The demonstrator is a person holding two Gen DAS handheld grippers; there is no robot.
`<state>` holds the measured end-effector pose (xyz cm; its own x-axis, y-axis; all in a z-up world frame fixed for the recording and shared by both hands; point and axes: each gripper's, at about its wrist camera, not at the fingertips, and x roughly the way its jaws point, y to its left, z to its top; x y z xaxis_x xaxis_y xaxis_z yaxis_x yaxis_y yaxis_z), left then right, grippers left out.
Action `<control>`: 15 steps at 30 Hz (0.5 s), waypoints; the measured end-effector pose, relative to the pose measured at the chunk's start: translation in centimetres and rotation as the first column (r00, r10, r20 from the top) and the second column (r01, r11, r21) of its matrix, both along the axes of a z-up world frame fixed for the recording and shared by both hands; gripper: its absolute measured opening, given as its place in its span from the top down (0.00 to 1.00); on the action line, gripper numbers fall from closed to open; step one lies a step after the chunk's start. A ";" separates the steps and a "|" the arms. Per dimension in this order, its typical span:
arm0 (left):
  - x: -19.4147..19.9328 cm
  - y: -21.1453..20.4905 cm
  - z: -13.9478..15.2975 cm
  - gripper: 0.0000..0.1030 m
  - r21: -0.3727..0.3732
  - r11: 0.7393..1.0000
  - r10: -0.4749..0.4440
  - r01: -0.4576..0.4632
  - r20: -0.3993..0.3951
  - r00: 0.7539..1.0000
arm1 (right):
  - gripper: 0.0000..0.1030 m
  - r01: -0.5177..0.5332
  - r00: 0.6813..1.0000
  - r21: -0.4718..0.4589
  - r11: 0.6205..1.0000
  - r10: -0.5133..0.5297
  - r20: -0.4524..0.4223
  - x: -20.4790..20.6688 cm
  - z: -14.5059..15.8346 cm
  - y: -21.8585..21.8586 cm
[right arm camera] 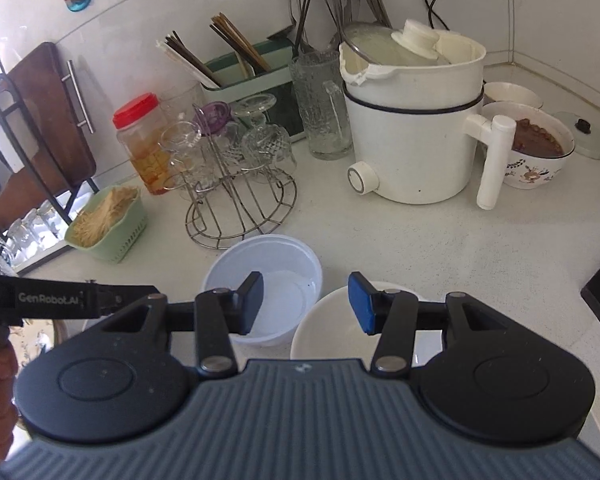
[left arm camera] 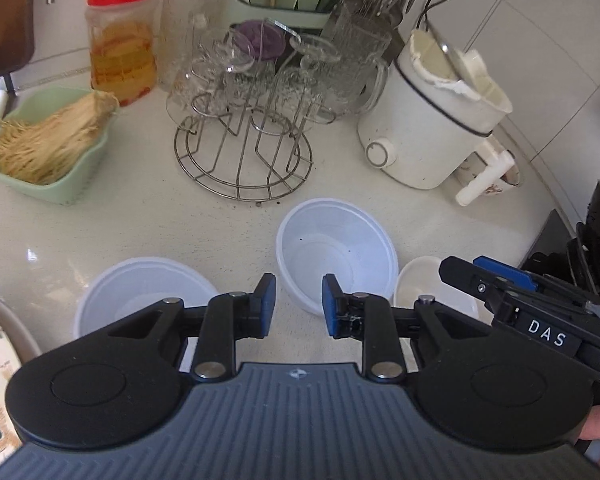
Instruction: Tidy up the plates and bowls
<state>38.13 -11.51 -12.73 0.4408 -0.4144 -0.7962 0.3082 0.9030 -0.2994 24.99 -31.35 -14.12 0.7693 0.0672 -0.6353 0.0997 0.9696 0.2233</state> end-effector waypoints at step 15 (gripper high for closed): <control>4.0 -3.2 -3.7 0.72 0.029 0.999 0.035 -0.032 -0.110 0.993 | 0.70 -0.097 0.988 0.002 0.995 0.096 -0.119 7.6 -3.9 -1.2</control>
<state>42.16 -14.71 -16.44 0.3625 -0.3788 -0.8516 0.2442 0.9204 -0.3054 32.56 -32.57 -18.04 0.6783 0.1343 -0.7224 0.0315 0.9769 0.2113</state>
